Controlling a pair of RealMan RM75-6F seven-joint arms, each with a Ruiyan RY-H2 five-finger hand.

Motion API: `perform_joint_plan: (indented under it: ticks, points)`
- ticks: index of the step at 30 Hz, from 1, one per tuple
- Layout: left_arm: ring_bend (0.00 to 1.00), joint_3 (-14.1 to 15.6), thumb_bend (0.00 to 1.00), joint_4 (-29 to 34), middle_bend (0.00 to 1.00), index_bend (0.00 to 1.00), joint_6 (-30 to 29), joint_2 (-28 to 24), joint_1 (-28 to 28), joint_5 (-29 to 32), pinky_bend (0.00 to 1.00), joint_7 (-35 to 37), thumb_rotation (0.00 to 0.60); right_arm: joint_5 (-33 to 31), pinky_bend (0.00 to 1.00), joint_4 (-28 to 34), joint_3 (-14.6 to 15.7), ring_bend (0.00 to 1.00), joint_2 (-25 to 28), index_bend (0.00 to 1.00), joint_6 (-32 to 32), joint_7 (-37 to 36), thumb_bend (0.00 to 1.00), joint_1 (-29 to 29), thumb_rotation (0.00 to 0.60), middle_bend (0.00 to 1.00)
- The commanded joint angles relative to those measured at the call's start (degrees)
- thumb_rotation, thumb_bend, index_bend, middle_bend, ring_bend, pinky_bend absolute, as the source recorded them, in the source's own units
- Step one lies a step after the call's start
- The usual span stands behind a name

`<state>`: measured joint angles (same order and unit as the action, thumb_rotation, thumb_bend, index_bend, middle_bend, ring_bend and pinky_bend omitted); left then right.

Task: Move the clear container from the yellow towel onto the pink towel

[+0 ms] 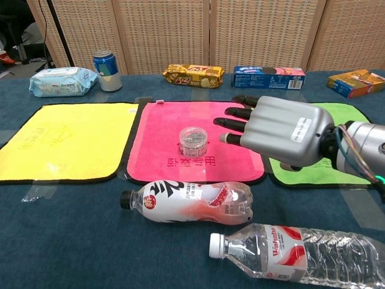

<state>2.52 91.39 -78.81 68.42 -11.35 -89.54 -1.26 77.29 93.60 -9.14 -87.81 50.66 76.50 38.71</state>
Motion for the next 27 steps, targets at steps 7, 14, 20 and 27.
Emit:
perform_joint_plan:
  ticks: [7,14,20,27]
  points:
    - [0.0,-0.1,0.22,-0.1,0.0,0.0,0.6,-0.1,-0.1,0.1,0.0,0.9,0.6,-2.7,0.03,-2.5,0.4,0.0,-3.8,0.12,1.4,2.2,0.72,3.2,0.6,0.0]
    - [0.0,-0.2,0.22,-0.2,0.0,0.0,0.7,-0.2,-0.1,0.1,0.0,1.2,0.6,-4.2,0.03,-4.6,0.3,0.0,-6.8,0.12,1.8,2.5,0.72,5.8,0.6,0.0]
    - [0.0,-0.3,0.22,-0.5,0.0,0.0,1.4,-0.3,-0.2,0.6,0.0,2.2,0.6,-8.1,0.03,-6.5,-1.0,0.0,-10.3,0.15,1.1,4.7,0.72,9.5,0.6,0.01]
    - [0.0,-0.4,0.22,-0.8,0.0,0.0,2.0,-0.5,-0.3,0.9,0.0,3.3,0.6,-11.0,0.03,-9.2,-0.9,0.0,-13.6,0.15,0.8,6.0,0.69,12.3,0.6,0.01]
